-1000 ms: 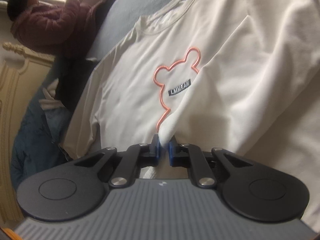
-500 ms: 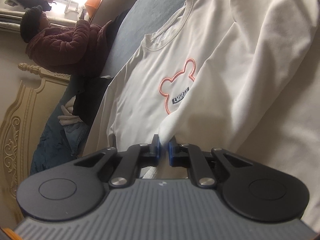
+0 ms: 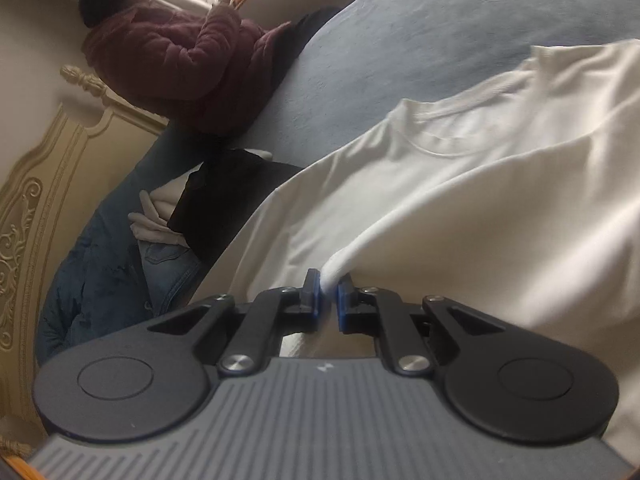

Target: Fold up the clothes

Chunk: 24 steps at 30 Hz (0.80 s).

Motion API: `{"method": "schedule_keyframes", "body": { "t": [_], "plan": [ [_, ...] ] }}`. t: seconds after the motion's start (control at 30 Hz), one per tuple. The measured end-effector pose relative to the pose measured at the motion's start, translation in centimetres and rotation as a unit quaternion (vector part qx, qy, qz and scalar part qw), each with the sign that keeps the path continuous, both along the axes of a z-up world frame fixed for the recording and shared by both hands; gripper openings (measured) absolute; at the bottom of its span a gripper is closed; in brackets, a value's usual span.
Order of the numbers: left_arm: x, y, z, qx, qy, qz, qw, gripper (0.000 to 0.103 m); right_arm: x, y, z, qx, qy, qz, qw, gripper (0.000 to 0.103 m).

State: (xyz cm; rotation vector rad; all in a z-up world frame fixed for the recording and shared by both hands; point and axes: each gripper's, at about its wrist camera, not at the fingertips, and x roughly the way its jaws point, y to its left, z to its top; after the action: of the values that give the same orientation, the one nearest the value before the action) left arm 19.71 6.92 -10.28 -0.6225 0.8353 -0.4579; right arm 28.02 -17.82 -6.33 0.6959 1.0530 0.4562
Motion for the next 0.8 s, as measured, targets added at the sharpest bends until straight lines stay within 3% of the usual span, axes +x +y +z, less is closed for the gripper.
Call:
{"method": "schedule_keyframes", "body": {
  "t": [0.23,0.47,0.6,0.73,0.8],
  "plan": [
    [4.3,4.7,-3.0,-0.024,0.054,0.057,0.9966,0.005,7.1,6.7,-3.7,-0.022,0.032,0.021,0.999,0.007],
    [7.5,8.4,-5.7,-0.040,0.093,0.106,0.9892,0.005,10.2,9.3,-8.7,0.006,0.052,0.008,0.999,0.011],
    [7.9,9.1,-6.7,-0.041,0.103,0.117,0.9870,0.005,10.6,8.4,-10.7,0.050,0.050,0.001,0.997,0.023],
    [7.8,9.1,-6.8,-0.046,0.100,0.117,0.9870,0.005,10.0,4.0,-10.7,0.128,0.025,-0.039,0.991,0.047],
    [7.7,9.4,-6.6,-0.057,0.098,0.121,0.9862,0.005,9.4,1.2,-10.2,0.152,0.007,-0.066,0.986,0.047]
  ]
}}
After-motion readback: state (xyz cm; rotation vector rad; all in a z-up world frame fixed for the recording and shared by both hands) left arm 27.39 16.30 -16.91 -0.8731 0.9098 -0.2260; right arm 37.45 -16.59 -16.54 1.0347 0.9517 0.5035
